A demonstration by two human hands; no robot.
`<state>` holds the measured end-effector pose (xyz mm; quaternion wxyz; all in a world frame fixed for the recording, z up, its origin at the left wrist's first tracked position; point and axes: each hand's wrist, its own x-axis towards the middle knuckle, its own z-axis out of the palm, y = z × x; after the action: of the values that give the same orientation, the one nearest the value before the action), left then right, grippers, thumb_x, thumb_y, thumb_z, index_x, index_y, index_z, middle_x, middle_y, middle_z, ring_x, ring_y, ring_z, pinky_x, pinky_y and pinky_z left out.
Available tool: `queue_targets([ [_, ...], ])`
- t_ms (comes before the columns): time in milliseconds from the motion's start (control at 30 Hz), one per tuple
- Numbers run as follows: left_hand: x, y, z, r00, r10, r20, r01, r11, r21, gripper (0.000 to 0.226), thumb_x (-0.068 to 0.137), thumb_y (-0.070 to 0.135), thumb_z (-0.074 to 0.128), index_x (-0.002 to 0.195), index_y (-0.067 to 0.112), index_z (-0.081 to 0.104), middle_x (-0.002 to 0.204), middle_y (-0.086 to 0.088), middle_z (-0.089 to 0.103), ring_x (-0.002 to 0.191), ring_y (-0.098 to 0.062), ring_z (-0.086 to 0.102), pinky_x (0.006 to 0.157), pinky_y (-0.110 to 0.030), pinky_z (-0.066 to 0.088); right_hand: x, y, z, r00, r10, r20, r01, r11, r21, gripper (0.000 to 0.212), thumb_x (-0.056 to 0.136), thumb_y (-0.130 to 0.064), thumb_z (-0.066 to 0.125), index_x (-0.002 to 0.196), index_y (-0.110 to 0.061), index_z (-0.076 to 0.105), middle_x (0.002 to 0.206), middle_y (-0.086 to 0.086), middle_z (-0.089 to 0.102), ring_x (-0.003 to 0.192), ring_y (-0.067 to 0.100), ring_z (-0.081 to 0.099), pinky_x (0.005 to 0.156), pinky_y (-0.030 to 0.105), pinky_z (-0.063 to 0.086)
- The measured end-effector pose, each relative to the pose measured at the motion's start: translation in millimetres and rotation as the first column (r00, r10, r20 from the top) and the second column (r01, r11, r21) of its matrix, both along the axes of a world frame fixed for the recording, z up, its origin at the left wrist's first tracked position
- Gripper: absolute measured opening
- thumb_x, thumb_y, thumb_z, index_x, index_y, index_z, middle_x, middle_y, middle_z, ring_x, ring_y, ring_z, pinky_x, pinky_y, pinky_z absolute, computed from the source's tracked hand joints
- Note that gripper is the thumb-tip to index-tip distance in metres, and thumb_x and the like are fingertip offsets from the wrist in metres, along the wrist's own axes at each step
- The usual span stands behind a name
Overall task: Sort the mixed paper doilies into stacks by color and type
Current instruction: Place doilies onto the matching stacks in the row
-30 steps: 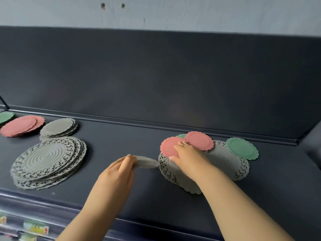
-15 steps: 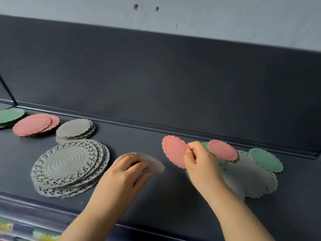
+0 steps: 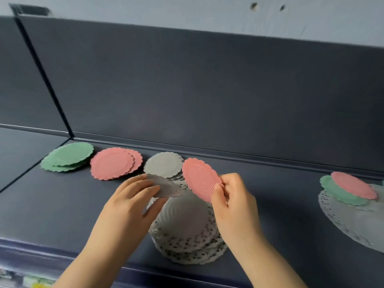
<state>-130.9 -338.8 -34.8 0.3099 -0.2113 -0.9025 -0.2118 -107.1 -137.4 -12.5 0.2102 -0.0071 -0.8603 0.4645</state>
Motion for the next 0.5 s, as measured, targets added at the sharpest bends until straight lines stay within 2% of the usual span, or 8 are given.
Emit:
queue_targets([
  [200,-24.6,-33.3,1.3,0.996,-0.063,-0.064,0.063,0.998,0.003,0.036,0.086,0.032,0.053,0.087,0.003,0.073,0.092,-0.005,0.07,0.098,-0.022,0.057,0.092,-0.023,0.038,3.1,-30.8,-5.1,0.995,-0.102,0.002,0.102,0.995,-0.02,0.021,0.088,-0.015,0.049,0.073,-0.03,0.044,0.064,-0.008,0.058,0.06,0.003,0.052,0.045,0.012,0.037],
  [333,-61.8,-22.7,14.0,0.996,-0.058,-0.063,0.057,0.998,-0.019,0.026,0.083,0.024,0.065,0.09,0.0,0.071,0.096,-0.01,0.069,0.102,-0.03,0.059,0.094,-0.031,0.042,1.2,-21.3,-2.7,0.989,-0.147,-0.002,0.147,0.989,-0.026,0.021,0.087,-0.015,0.049,0.074,-0.03,0.045,0.064,-0.008,0.058,0.056,-0.001,0.052,0.045,0.009,0.036],
  [400,-78.0,-7.3,15.4,0.997,-0.051,0.053,0.056,0.994,-0.093,0.023,0.081,0.019,0.071,0.094,-0.001,0.071,0.101,-0.012,0.068,0.105,-0.033,0.059,0.094,-0.037,0.044,-0.1,-13.2,-1.4,0.988,-0.156,0.006,0.156,0.987,-0.033,0.021,0.088,-0.014,0.049,0.075,-0.03,0.045,0.064,-0.008,0.057,0.055,-0.001,0.051,0.045,0.009,0.036],
  [500,-86.4,12.3,7.2,0.929,0.054,0.365,0.05,0.961,-0.272,0.031,0.091,0.034,0.055,0.115,0.016,0.065,0.126,0.001,0.057,0.118,-0.023,0.047,0.096,-0.031,0.04,-2.2,-0.8,-0.6,0.986,-0.169,0.013,0.169,0.984,-0.048,0.022,0.089,-0.013,0.05,0.075,-0.03,0.045,0.068,-0.008,0.059,0.062,-0.002,0.053,0.046,0.008,0.037],
])
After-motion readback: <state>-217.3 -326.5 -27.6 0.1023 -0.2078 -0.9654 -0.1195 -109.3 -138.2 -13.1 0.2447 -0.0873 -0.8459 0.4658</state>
